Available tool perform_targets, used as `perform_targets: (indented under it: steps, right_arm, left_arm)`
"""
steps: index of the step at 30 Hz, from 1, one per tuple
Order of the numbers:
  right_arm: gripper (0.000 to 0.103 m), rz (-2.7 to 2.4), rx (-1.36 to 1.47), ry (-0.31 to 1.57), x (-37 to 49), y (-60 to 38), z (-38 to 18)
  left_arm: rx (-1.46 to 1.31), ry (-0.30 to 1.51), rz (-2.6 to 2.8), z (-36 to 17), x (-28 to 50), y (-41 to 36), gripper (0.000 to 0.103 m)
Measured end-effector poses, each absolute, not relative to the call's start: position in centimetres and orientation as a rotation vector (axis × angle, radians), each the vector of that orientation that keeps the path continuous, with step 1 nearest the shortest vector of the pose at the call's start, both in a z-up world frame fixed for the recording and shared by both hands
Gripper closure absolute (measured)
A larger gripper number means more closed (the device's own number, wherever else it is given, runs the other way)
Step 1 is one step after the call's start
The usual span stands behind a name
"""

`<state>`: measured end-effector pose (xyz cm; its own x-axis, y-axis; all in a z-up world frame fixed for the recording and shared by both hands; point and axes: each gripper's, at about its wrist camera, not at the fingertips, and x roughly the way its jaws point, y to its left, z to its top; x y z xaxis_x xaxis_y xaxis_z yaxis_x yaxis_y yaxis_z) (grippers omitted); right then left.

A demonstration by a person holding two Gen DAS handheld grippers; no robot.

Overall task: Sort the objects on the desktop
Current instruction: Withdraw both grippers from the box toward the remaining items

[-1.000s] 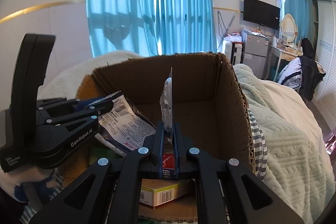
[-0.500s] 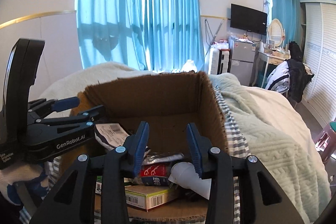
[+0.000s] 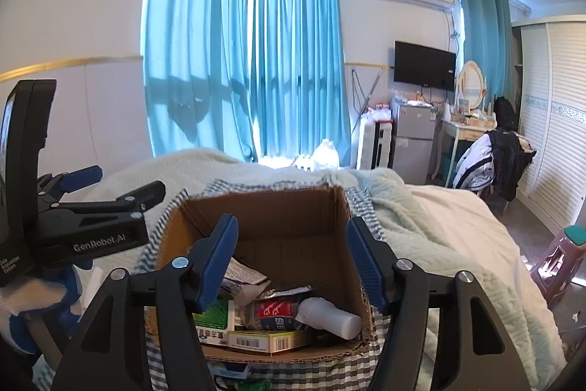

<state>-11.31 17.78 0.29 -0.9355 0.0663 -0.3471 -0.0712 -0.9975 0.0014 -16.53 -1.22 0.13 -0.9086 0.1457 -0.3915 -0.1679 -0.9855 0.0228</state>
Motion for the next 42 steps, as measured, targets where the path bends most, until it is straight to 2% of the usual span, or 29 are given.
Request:
perform_targets:
  steps: [2, 6, 8, 11, 22, 25, 33, 42]
  right_arm:
    - [0.036, 3.027, -0.517, 0.018, -10.3, 17.4, 1.2]
    - [0.019, 3.038, -0.465, 0.003, -8.2, 16.6, 2.9]
    - [0.007, 3.039, -0.431, -0.003, -7.1, 16.3, 3.7]
    - [0.000, 3.043, -0.381, -0.003, -5.4, 15.9, 4.6]
    - [0.000, 3.053, -0.358, -0.034, -0.7, 15.0, 5.0]
    - [0.000, 3.069, -0.381, -0.032, 0.0, 14.9, 4.4]
    - [0.000, 3.076, -0.477, -0.013, 1.2, 15.4, 1.4]
    - [0.002, 3.059, -0.643, 0.010, -0.4, 16.9, -3.5]
  left_arm:
    - [-0.562, 0.065, 2.939, 0.9, -15.6, -1.8, 0.000]
    - [-0.518, 0.030, 2.953, 2.3, -13.8, -2.8, 0.000]
    - [-0.491, 0.021, 2.968, 2.9, -12.8, -3.2, 0.000]
    - [-0.461, 0.024, 2.983, 3.5, -11.1, -3.8, 0.000]
    - [-0.477, -0.017, 2.944, 2.9, -7.1, -4.8, 0.000]
    - [-0.504, 0.021, 2.935, 1.9, -6.3, -4.5, 0.000]
    - [-0.632, 0.094, 2.910, -1.7, -5.6, -3.9, 0.000]
    - [-0.858, 0.196, 2.843, -8.2, -6.9, -2.6, 0.000]
